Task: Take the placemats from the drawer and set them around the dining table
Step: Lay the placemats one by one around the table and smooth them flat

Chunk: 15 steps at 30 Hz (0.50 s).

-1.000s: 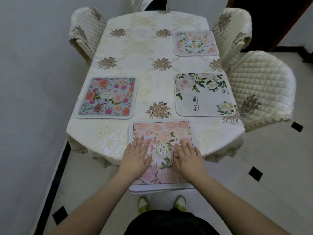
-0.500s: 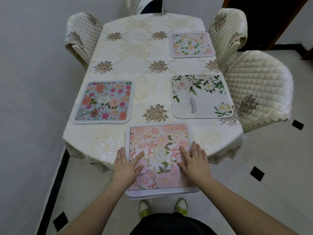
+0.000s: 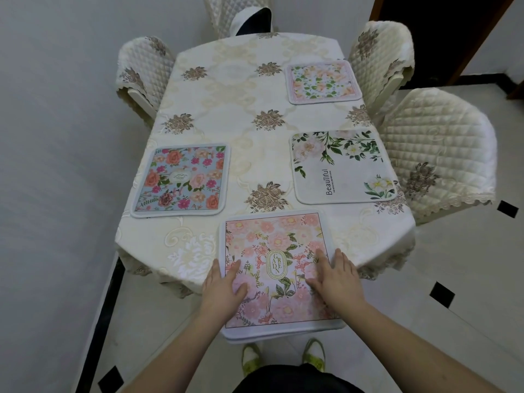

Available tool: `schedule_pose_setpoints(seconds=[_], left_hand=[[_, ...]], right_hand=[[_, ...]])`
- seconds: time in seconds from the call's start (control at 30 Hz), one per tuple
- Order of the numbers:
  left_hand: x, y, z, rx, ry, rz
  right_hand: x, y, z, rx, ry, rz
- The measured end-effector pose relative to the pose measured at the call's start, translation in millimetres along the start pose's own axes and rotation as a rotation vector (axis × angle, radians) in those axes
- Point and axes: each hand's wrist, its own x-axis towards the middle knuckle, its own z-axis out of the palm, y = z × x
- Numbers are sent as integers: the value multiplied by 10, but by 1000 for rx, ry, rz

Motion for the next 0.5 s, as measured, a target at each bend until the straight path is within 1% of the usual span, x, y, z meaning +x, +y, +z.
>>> schedule_pose_setpoints(seconds=[0.1, 0.23, 0.3, 0.4, 0.5], left_hand=[[-73, 29, 30, -159, 4, 7], [-109, 54, -46, -554, 108, -46], [-96, 25, -96, -709, 150, -71], [-95, 21, -191, -951, 156, -136], [-73, -34, -228, -1187, 139, -211]], right_hand=[[-8, -9, -4, -1, 1, 0], [-3, -33, -18, 4, 0, 11], [14, -41, -20, 5, 14, 17], [18, -65, -24, -4, 77, 16], [-12, -87, -53, 40, 135, 18]])
